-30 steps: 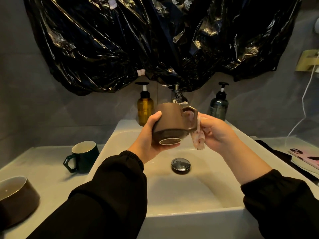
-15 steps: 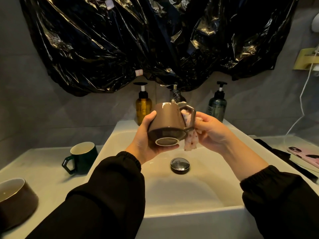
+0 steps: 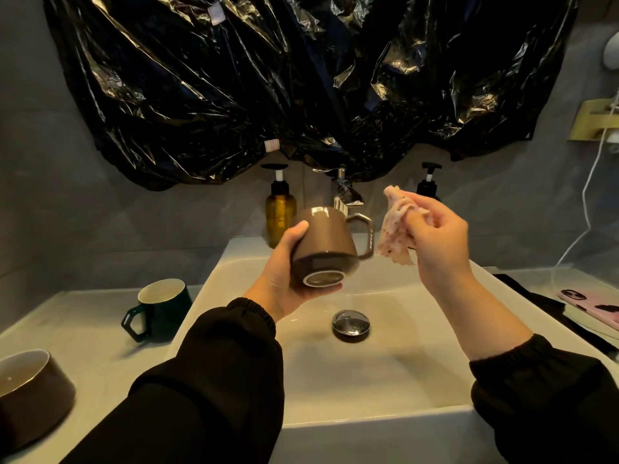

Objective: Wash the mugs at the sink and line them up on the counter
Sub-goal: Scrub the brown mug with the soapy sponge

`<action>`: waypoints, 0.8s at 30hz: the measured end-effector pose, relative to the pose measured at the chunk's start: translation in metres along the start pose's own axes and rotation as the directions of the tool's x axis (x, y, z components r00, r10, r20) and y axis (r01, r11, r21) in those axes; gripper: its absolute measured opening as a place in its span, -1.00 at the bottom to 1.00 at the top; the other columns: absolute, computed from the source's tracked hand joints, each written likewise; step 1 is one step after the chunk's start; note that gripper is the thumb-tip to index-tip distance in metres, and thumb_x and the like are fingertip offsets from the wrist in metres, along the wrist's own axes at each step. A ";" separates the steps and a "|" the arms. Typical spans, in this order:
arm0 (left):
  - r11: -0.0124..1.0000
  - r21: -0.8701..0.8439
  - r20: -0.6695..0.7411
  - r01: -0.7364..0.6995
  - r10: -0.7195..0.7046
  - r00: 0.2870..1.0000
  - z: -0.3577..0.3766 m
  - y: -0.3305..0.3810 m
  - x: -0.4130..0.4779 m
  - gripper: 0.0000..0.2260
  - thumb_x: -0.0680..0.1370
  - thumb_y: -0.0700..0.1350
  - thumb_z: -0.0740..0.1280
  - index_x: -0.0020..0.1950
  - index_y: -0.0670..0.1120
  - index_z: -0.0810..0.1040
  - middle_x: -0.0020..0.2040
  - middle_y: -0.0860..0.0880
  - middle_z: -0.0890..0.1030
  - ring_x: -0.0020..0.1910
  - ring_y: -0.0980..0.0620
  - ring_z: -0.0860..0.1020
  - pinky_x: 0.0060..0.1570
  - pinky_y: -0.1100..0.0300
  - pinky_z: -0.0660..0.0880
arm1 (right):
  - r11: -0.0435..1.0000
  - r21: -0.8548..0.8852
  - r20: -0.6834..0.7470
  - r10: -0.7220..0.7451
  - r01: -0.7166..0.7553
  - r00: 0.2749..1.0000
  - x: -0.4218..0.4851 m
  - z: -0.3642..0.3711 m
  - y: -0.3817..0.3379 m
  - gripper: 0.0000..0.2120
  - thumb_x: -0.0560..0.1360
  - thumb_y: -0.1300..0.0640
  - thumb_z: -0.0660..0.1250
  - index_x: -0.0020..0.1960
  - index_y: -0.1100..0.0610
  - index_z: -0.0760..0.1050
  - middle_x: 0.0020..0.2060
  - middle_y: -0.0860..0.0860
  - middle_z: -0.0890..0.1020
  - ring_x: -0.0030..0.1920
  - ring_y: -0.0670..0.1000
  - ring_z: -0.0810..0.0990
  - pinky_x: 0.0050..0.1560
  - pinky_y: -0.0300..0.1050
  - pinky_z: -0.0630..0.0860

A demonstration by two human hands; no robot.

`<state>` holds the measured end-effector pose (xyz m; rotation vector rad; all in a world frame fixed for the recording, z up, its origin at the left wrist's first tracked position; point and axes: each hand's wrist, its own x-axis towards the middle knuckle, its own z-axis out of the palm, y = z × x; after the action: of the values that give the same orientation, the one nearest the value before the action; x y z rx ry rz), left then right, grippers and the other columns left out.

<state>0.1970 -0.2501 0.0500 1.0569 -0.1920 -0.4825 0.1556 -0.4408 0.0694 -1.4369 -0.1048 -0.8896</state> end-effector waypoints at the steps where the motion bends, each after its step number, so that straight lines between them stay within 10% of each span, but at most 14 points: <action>1: 0.998 0.064 -0.006 0.020 -0.019 1.000 0.002 -0.003 0.001 -0.53 0.41 0.18 0.33 0.20 -0.04 0.41 0.12 -0.21 0.57 0.05 -0.19 0.58 -0.04 -0.08 0.55 | 0.987 -0.109 0.001 -0.117 0.117 0.993 -0.005 0.003 -0.001 -0.78 0.55 0.28 0.28 0.08 0.04 0.60 0.07 -0.03 0.63 0.14 -0.08 0.58 0.12 -0.22 0.52; 5: 0.966 0.250 -0.018 0.068 -0.065 0.998 0.005 -0.012 0.005 -0.55 0.47 0.19 0.31 0.25 -0.03 0.42 0.09 -0.17 0.62 0.04 -0.15 0.61 0.01 -0.05 0.56 | 0.737 -0.452 0.356 -0.367 0.502 0.859 -0.022 0.023 0.012 -0.74 0.51 0.32 0.32 0.17 0.15 0.59 0.12 0.04 0.57 0.15 -0.07 0.51 0.18 -0.43 0.37; 24: 0.988 0.148 -0.111 -0.040 0.056 0.992 -0.005 -0.004 0.010 -0.46 0.47 0.21 0.32 0.35 -0.04 0.38 0.15 -0.18 0.58 0.07 -0.15 0.60 -0.03 -0.03 0.58 | 0.696 -0.458 0.523 -0.294 0.554 0.800 -0.036 0.028 0.017 -0.61 0.54 0.23 0.29 0.37 0.13 0.44 0.22 0.00 0.51 0.16 -0.17 0.45 0.15 -0.44 0.39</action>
<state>0.2065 -0.2527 0.0434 1.2162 -0.1522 -0.3673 0.1532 -0.4013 0.0412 -2.2555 -0.5551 -1.0399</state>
